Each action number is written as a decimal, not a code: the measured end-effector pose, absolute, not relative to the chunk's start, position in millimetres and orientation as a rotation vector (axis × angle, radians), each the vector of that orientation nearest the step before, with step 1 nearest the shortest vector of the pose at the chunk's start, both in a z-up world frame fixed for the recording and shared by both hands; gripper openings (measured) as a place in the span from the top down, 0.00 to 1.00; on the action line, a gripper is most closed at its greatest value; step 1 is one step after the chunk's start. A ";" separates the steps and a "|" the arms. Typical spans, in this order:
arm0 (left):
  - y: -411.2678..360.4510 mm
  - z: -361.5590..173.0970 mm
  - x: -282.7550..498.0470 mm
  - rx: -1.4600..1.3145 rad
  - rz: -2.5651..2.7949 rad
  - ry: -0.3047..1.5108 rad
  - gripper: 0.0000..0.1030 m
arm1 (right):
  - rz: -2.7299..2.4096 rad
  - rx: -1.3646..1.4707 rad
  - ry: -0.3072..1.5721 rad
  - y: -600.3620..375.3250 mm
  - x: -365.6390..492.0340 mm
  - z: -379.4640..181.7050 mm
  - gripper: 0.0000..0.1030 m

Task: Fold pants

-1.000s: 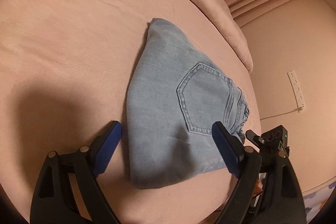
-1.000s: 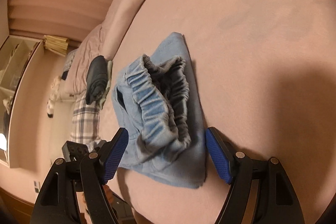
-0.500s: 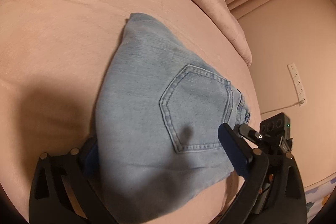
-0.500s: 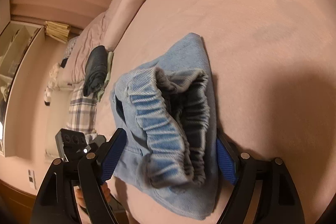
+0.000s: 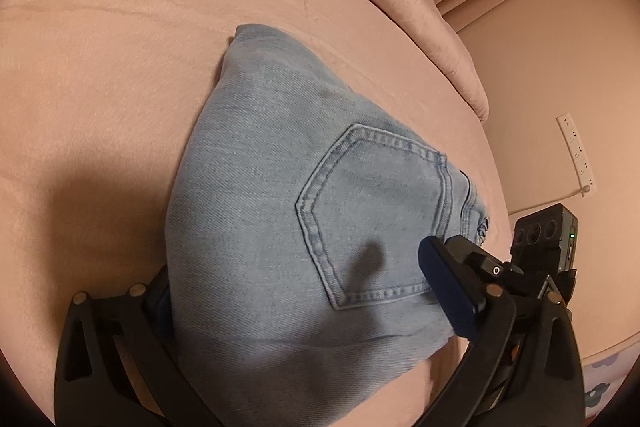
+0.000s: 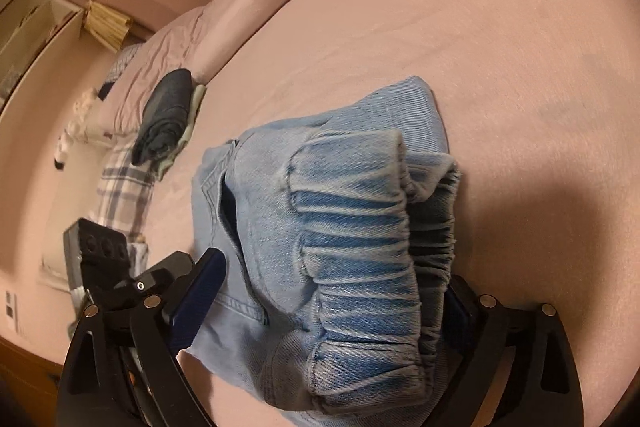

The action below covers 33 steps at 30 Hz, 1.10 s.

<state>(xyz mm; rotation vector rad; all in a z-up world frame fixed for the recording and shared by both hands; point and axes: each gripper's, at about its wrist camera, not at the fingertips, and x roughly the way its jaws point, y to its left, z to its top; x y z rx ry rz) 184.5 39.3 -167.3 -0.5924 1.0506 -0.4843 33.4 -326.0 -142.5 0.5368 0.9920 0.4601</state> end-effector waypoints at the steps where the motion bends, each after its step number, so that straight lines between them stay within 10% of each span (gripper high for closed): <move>1: 40.7 -167.2 184.8 -0.590 -0.484 1.051 0.02 | 0.461 0.533 0.989 -326.2 33.0 -142.6 0.07; 33: 27.6 -151.9 177.7 -0.557 -0.420 1.036 0.19 | 0.483 0.605 0.979 -333.3 32.6 -137.9 0.07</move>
